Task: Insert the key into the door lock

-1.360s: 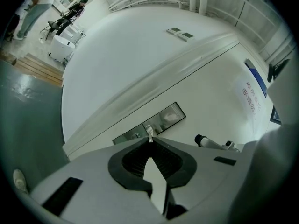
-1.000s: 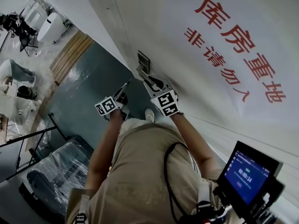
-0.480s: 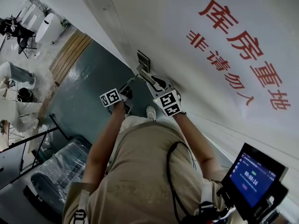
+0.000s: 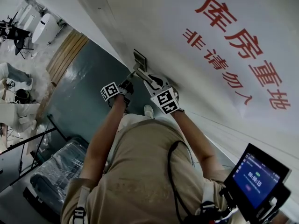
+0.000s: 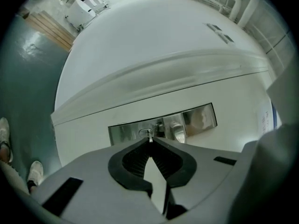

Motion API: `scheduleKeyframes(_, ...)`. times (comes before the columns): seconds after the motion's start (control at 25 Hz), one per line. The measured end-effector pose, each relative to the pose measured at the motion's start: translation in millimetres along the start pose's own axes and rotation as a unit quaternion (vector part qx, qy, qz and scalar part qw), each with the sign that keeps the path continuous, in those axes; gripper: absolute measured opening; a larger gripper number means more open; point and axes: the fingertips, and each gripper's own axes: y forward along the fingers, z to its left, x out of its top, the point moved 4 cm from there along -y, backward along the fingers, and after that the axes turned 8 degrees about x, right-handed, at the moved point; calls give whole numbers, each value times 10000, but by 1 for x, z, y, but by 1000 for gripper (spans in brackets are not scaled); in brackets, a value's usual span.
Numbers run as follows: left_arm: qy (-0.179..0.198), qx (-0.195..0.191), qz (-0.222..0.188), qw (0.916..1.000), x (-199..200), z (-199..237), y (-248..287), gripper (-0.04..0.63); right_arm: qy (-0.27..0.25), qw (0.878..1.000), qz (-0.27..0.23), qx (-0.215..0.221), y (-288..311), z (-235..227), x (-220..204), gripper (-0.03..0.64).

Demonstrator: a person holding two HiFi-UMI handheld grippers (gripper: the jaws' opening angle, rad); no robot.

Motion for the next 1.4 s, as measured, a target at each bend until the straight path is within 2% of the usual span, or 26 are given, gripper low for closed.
scheduleKeyframes(0.12, -343, -80, -72, 9994, 0, 5, 6, 34, -35, 10000, 17, 19, 0, -1, 0, 104)
scheduleKeyframes(0.24, -508, -165, -86, 9985, -2, 5, 10, 34, -34, 10000, 28, 27, 0, -2, -1, 104)
scheduleKeyframes(0.96, -825, -368, -106, 9959, -5, 7, 24, 34, 30, 10000, 56, 46, 1, -4, -4, 104)
scheduleKeyframes(1.12, -1015, -398, -108, 9940, -7, 6, 27, 34, 25, 10000, 64, 39, 3, -4, -4, 104)
scheduleKeyframes(1.4, -959, -457, -160, 9942, -8, 7, 28, 34, 37, 10000, 85, 12, 4, -6, -4, 104)
